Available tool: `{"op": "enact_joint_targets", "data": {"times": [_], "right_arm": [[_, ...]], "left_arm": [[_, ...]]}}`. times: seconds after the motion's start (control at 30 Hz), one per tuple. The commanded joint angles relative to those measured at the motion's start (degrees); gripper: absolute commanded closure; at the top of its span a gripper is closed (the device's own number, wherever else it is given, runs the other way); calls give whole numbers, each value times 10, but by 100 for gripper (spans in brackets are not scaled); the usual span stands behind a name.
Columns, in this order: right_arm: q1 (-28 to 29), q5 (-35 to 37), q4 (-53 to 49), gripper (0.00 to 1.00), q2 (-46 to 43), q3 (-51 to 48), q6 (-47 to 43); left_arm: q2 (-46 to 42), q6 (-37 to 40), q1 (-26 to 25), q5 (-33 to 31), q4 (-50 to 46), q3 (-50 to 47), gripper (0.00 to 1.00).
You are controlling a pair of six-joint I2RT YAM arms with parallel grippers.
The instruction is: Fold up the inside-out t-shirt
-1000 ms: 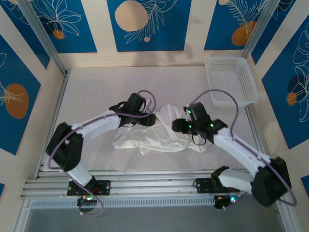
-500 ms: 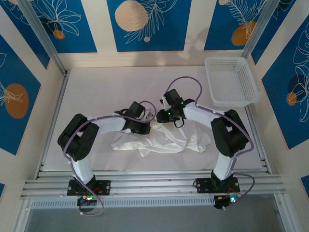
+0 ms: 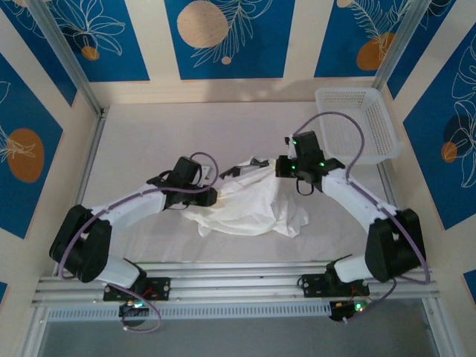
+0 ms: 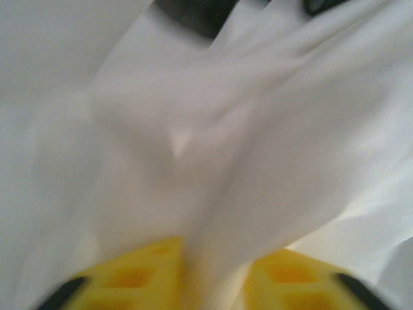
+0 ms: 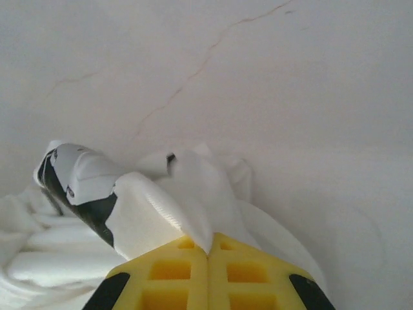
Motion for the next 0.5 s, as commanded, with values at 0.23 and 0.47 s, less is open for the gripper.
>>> {"op": "enact_joint_targets", "data": {"times": [0.23, 0.47], "right_arm": [[66, -110, 45, 100, -8, -33, 15], [65, -80, 31, 100, -53, -19, 42]], "left_arm": [[6, 75, -35, 55, 49, 93, 34], [145, 167, -47, 83, 59, 209, 26]]}}
